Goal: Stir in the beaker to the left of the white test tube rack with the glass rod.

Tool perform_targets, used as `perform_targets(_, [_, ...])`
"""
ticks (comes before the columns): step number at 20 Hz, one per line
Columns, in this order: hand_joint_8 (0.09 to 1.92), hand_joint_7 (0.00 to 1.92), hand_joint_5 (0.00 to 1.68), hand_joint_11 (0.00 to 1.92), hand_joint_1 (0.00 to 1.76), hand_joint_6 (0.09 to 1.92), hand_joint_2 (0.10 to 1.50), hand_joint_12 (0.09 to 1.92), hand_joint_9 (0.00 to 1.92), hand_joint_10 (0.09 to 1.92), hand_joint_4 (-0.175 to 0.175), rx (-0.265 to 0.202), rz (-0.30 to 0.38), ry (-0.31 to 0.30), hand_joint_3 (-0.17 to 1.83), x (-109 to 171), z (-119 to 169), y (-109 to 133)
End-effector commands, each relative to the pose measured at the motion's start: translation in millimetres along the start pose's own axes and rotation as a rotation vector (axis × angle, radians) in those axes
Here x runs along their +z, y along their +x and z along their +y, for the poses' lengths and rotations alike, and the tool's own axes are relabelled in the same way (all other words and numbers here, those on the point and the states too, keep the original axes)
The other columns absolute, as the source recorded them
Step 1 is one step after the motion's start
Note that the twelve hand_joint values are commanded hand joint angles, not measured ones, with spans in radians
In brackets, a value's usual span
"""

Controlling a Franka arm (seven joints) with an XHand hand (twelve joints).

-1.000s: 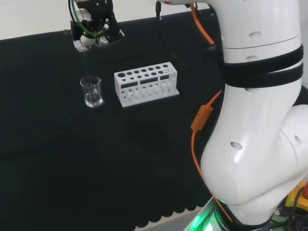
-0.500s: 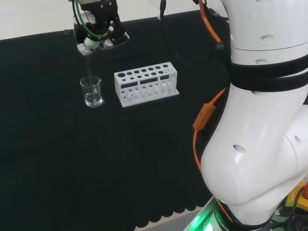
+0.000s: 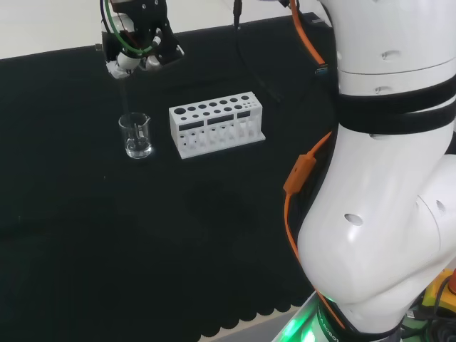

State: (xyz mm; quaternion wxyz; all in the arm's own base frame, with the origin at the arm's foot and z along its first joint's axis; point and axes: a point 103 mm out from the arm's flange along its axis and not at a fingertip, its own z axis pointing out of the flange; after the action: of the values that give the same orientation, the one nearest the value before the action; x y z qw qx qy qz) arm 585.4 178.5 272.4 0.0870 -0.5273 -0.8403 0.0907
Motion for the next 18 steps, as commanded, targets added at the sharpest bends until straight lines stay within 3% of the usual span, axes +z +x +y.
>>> perform_targets(1, [0.61, 1.28, 1.23, 1.65, 1.31, 0.59, 1.08, 0.76, 1.85, 0.39, -0.175, 0.003, -0.001, 0.006, -0.17, -0.3, 14.3, -11.7])
perform_targets(10, [0.61, 1.28, 1.23, 1.65, 1.31, 0.59, 1.08, 0.76, 1.85, 0.39, -0.175, 0.039, -0.005, 0.010, -0.17, 2.6, -5.2, -31.3])
perform_targets(18, [0.61, 1.28, 1.23, 1.65, 1.31, 0.59, 1.08, 0.76, 1.85, 0.39, -0.175, 0.014, 0.002, -0.001, -0.17, 3.0, -15.5, -14.2])
